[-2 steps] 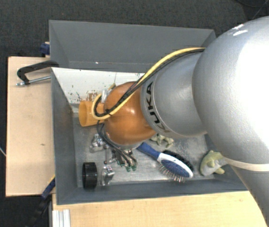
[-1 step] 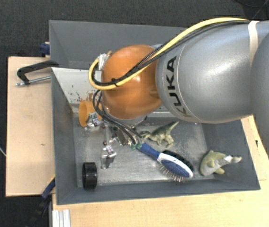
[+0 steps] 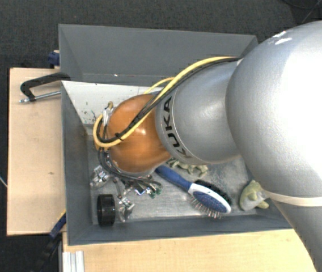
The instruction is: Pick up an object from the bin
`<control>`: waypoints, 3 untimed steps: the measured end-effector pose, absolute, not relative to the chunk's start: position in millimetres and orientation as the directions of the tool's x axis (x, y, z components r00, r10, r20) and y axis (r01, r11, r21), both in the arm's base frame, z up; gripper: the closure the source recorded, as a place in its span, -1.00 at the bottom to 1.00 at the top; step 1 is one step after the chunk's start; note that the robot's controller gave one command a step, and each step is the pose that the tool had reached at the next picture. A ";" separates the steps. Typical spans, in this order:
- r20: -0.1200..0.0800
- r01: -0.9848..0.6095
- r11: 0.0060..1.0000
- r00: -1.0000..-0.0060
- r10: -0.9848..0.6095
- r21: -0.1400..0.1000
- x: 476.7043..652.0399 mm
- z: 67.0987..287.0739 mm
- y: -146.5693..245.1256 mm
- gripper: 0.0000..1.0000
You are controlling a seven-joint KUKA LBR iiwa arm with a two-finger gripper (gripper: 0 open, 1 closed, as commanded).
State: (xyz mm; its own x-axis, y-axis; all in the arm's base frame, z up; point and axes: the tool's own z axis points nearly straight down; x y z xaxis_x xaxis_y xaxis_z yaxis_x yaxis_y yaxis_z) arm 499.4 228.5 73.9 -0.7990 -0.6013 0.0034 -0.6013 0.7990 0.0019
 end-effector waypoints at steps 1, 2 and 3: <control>-0.008 -0.815 0.579 -0.579 -0.815 -0.003 499.3 72.6 221.2 -1.00; -0.012 -0.849 0.528 -0.528 -0.849 -0.007 495.2 73.5 228.9 -1.00; -0.027 -0.847 0.531 -0.530 -0.848 -0.016 499.8 76.6 229.6 1.00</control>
Offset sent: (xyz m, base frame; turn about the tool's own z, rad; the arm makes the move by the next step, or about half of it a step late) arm -0.0026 -0.0092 -0.0039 -0.3091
